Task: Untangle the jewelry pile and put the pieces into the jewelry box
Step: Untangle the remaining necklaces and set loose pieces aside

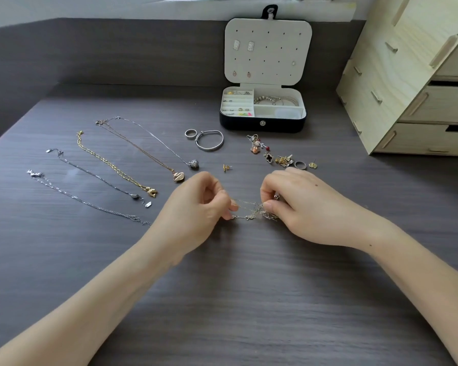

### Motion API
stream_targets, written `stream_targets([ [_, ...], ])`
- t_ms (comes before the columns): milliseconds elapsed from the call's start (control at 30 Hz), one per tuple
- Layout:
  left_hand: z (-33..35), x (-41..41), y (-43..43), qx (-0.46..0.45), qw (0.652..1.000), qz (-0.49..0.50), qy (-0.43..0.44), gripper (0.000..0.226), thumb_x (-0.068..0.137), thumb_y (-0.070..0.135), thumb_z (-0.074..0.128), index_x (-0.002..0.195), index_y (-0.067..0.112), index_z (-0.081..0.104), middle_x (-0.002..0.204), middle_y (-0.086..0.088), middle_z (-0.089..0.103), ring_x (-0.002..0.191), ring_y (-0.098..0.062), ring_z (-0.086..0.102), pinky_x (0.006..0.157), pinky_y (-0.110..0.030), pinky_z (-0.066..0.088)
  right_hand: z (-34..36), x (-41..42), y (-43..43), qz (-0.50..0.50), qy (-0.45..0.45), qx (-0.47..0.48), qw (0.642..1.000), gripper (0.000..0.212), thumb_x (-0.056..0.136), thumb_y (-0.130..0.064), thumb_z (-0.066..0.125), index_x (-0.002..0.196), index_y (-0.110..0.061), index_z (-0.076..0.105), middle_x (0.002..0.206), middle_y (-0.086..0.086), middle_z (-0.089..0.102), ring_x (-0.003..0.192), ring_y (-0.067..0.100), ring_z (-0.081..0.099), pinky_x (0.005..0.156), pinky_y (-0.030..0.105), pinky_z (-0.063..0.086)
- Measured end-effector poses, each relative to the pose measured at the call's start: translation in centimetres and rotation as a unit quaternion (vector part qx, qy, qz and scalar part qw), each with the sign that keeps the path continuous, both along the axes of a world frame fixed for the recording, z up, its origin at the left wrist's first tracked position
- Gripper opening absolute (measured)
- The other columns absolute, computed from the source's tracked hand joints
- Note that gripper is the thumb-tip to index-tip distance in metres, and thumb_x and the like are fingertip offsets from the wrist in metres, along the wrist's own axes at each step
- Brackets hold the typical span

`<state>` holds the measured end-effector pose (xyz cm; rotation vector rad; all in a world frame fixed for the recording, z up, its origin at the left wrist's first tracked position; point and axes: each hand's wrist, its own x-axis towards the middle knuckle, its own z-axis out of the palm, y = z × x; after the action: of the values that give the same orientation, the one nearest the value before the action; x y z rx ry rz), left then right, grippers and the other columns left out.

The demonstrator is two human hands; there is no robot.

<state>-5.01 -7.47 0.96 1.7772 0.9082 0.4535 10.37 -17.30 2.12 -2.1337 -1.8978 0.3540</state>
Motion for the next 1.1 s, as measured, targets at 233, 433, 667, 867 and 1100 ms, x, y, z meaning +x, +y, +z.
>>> stream_targets([
  [233, 0.5, 0.5, 0.2, -0.143, 0.987, 0.01, -0.075, 0.02, 0.082, -0.007, 0.051, 0.07, 0.009, 0.046, 0.056, -0.003, 0.057, 0.041, -0.009, 0.042, 0.047, -0.019, 0.034, 0.4, -0.1, 0.0, -0.02, 0.136, 0.031, 0.99, 0.012, 0.093, -0.01, 0.053, 0.082, -0.015, 0.05, 0.076, -0.009, 0.053, 0.075, 0.004, 0.046, 0.066, 0.013, 0.036],
  [433, 0.4, 0.2, 0.5, -0.054, 0.996, -0.063, -0.031, 0.026, 0.053, 0.01, 0.06, 0.078, 0.015, 0.065, 0.056, 0.0, 0.061, 0.051, -0.012, 0.05, 0.051, -0.018, 0.038, 0.5, -0.1, 0.0, -0.032, 0.194, 0.068, 0.978, 0.015, 0.088, -0.007, 0.061, 0.08, -0.019, 0.057, 0.073, -0.008, 0.059, 0.069, 0.005, 0.05, 0.063, 0.011, 0.037],
  [667, -0.1, 0.0, 0.7, 0.151, 0.987, -0.004, 0.061, 0.014, 0.069, 0.009, 0.068, 0.067, 0.022, 0.072, 0.059, 0.008, 0.066, 0.055, -0.001, 0.055, 0.053, -0.007, 0.038, 0.1, 0.1, 0.1, -0.043, 0.16, 0.048, 0.985, 0.02, 0.086, -0.01, 0.062, 0.089, -0.03, 0.064, 0.077, -0.011, 0.061, 0.071, 0.01, 0.051, 0.064, 0.016, 0.04],
  [867, -0.4, 0.2, 0.7, 0.203, 0.976, -0.027, 0.073, 0.015, 0.072, 0.01, 0.063, 0.062, 0.021, 0.064, 0.055, 0.011, 0.06, 0.059, 0.001, 0.053, 0.054, -0.007, 0.036, 0.1, 0.2, 0.1, -0.047, 0.082, 0.053, 0.994, 0.019, 0.086, -0.01, 0.06, 0.094, -0.024, 0.07, 0.075, -0.019, 0.055, 0.071, -0.002, 0.049, 0.064, 0.006, 0.033],
  [1100, 0.5, 0.3, 0.9, -0.146, 0.983, -0.019, -0.107, 0.013, 0.055, 0.011, 0.051, 0.046, 0.018, 0.058, 0.063, -0.007, 0.064, 0.06, -0.015, 0.055, 0.059, -0.019, 0.045, 0.2, 0.1, 0.1, -0.051, 0.058, 0.052, 0.996, 0.01, 0.087, -0.019, 0.063, 0.091, -0.021, 0.072, 0.069, -0.025, 0.048, 0.069, -0.011, 0.048, 0.066, 0.004, 0.033],
])
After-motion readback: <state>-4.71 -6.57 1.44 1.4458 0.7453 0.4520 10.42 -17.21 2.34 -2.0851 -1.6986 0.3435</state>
